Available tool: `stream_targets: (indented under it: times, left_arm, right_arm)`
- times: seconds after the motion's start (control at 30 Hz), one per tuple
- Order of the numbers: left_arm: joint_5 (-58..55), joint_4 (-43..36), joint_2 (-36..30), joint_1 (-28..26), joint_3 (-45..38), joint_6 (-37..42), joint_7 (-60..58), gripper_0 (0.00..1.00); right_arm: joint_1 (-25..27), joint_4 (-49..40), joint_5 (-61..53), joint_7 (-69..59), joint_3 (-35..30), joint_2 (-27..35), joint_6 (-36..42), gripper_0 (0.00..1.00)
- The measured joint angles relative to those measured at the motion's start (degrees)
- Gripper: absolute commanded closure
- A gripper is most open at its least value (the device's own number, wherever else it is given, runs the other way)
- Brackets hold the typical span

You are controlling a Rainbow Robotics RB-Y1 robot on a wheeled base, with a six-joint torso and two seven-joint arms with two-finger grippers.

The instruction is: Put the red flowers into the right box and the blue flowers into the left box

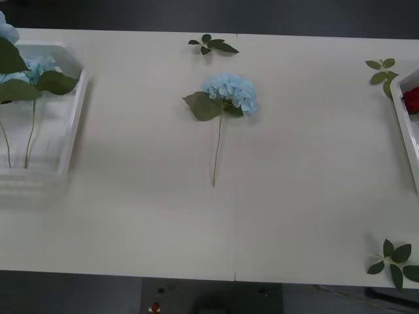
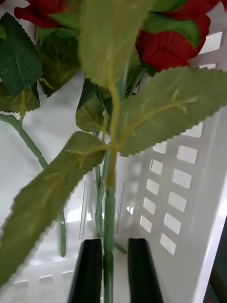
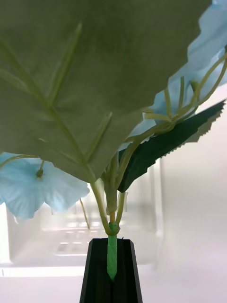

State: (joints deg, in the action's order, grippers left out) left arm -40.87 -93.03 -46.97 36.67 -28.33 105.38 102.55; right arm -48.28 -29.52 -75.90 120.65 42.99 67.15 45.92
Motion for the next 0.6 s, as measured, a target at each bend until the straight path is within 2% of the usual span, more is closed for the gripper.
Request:
stream_targets:
  times: [0.03, 0.1, 0.3, 0.47, 0.6]
  left_arm:
    - [0.0, 1.0, -0.4, -0.2, -0.2, -1.1, 0.4, 1.0]
    - [0.0, 3.0, -1.0, -0.5, -0.1, -4.0, 0.5, 1.0]
    - [0.0, 8.6, -1.5, -2.5, 0.0, -16.8, 0.5, 1.0]
    - [0.2, 13.1, -1.5, -4.2, 0.9, -26.3, 0.5, 1.0]
    - [0.0, 16.4, -1.5, -5.5, 2.8, -34.9, 0.5, 1.0]
  right_arm:
    - [0.0, 0.0, 0.0, 0.0, 0.0, 0.0, 0.0, 0.26]
    - [0.0, 0.0, -0.2, 0.3, -0.3, 0.0, 0.0, 0.18]
    - [0.0, -0.8, -0.7, 2.8, -4.0, 0.1, 2.6, 0.17]
    - [-0.1, -7.5, -1.5, 3.2, -7.2, 2.1, 10.9, 0.17]
    - [-0.4, -15.1, -1.7, 3.2, -11.5, 4.8, 21.0, 0.17]
